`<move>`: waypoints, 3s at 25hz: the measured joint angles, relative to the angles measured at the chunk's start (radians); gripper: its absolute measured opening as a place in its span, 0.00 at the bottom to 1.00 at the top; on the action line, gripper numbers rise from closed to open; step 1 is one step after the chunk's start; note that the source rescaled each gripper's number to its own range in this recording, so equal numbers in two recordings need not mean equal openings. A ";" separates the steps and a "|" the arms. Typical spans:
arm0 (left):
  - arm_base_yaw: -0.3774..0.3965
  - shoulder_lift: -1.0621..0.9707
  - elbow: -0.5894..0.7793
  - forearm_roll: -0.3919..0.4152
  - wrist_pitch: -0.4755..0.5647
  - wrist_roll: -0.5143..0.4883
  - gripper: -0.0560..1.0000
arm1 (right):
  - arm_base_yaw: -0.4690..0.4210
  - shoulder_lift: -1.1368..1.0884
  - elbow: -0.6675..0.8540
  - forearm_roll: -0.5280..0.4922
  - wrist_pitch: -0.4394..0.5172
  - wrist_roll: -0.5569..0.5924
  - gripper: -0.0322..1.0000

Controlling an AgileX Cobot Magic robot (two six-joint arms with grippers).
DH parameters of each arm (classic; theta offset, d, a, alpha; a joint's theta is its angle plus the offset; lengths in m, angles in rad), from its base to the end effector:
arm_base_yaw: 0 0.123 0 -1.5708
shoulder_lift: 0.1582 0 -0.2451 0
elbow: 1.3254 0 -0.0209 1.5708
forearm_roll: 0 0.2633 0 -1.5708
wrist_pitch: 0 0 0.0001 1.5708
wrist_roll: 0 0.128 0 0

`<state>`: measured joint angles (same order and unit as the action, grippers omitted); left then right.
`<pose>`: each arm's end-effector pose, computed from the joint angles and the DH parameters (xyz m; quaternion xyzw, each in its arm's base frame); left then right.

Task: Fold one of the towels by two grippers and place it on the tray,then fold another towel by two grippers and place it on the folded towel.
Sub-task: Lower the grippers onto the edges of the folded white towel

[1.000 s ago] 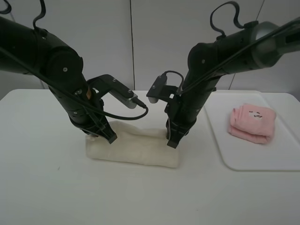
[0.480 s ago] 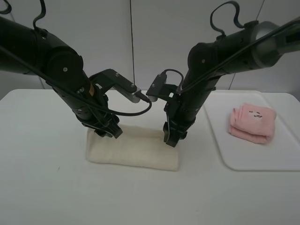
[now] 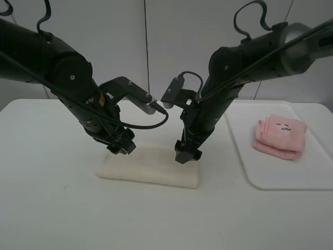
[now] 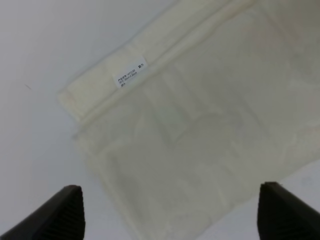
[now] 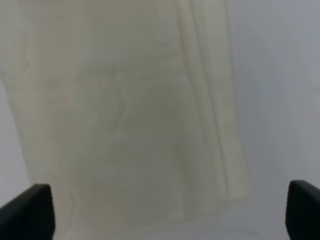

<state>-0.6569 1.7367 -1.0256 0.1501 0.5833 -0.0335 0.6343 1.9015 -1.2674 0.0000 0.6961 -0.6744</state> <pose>0.2835 -0.2053 0.0995 0.3523 0.9169 -0.0121 0.1872 0.3157 0.2323 0.0991 -0.6005 0.7828 -0.0033 0.1631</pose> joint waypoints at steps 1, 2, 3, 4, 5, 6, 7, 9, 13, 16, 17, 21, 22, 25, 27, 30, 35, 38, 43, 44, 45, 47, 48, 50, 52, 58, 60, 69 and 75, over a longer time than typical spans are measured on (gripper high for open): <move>0.000 0.000 0.000 0.000 -0.002 0.000 0.92 | 0.000 -0.005 0.000 0.000 0.000 0.003 0.99; 0.000 0.000 0.000 0.002 -0.006 0.000 0.93 | 0.000 -0.010 0.000 0.000 0.000 0.014 0.99; 0.000 0.000 0.000 0.002 -0.011 0.000 0.94 | 0.000 -0.015 0.000 0.000 -0.001 0.033 0.99; 0.000 0.000 0.000 0.002 -0.019 -0.004 0.94 | 0.000 -0.021 0.000 0.000 -0.002 0.064 0.99; 0.000 0.000 0.000 0.002 -0.026 -0.008 0.94 | 0.000 -0.027 0.000 -0.008 -0.003 0.097 0.99; 0.000 0.000 0.000 0.002 -0.029 -0.012 0.94 | 0.000 -0.033 0.000 -0.014 -0.003 0.146 0.99; 0.000 0.000 0.000 0.002 -0.030 -0.015 0.94 | 0.000 -0.035 0.000 -0.023 -0.003 0.204 0.99; 0.000 0.000 0.000 0.005 -0.029 -0.023 0.94 | 0.000 -0.040 0.000 -0.058 0.001 0.318 0.99; 0.000 0.000 0.000 0.012 -0.029 -0.042 0.94 | 0.000 -0.040 0.000 -0.120 0.034 0.480 0.99; 0.000 0.000 0.000 0.018 -0.029 -0.051 0.94 | 0.000 -0.040 0.000 -0.122 0.060 0.511 0.99; 0.000 0.000 0.000 0.020 -0.029 -0.052 0.94 | 0.000 -0.040 0.000 -0.122 0.063 0.519 0.99; 0.000 0.001 0.000 0.021 -0.054 -0.052 0.94 | 0.000 -0.040 0.000 -0.121 0.071 0.539 0.99; 0.000 0.001 0.000 0.021 -0.061 -0.053 0.94 | 0.000 -0.040 0.000 -0.121 0.074 0.540 0.99; 0.000 0.001 0.000 0.021 -0.058 -0.060 0.94 | 0.000 -0.040 0.000 -0.121 0.080 0.541 0.99; 0.000 0.001 0.000 0.021 -0.051 -0.060 0.94 | 0.000 -0.040 0.000 -0.122 0.083 0.541 0.99; 0.000 0.001 0.000 0.014 -0.050 -0.062 0.94 | 0.000 -0.040 0.000 -0.121 0.094 0.554 0.99; 0.000 0.001 0.000 0.002 -0.028 -0.157 0.94 | 0.000 -0.040 0.000 -0.121 0.102 0.663 0.99; 0.000 0.001 0.000 -0.001 -0.028 -0.375 0.94 | 0.000 -0.040 0.000 -0.121 0.102 0.741 0.99; 0.047 0.001 0.005 0.017 -0.014 -0.553 0.94 | 0.000 -0.040 0.000 -0.120 0.102 0.784 0.99; 0.078 0.001 0.012 0.017 -0.006 -0.562 0.94 | 0.000 -0.040 0.000 -0.120 0.103 0.785 0.99; 0.115 0.001 0.021 0.016 0.005 -0.563 0.94 | 0.000 -0.040 0.000 -0.120 0.103 0.785 0.99; 0.186 0.001 0.035 0.000 0.023 -0.534 0.94 | 0.000 -0.040 0.000 -0.120 0.103 0.786 0.99; 0.221 0.001 0.039 -0.015 0.031 -0.506 0.94 | 0.000 -0.040 0.000 -0.120 0.103 0.786 0.99; 0.262 0.001 0.041 -0.077 0.041 -0.421 0.94 | 0.000 -0.040 0.000 -0.120 0.100 0.786 0.99; 0.279 0.001 0.041 -0.166 0.044 -0.339 0.94 | 0.000 -0.040 0.000 -0.120 0.091 0.786 0.99; 0.280 0.016 0.041 -0.301 0.039 -0.202 0.94 | 0.000 -0.040 0.000 -0.120 0.073 0.786 0.99; 0.280 0.056 0.041 -0.305 0.034 -0.193 0.94 | 0.000 -0.040 0.000 -0.119 0.072 0.786 0.99; 0.280 0.186 0.041 -0.308 -0.039 -0.173 0.94 | 0.000 -0.040 0.000 -0.117 0.071 0.786 0.99; 0.280 0.190 0.041 -0.307 -0.049 -0.168 0.94 | 0.000 -0.040 0.000 -0.105 0.073 0.786 0.99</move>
<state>-0.3773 1.9270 -0.9847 -0.1571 0.5342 -0.2012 0.6343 1.8615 -1.2674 -0.1054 0.7688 0.1120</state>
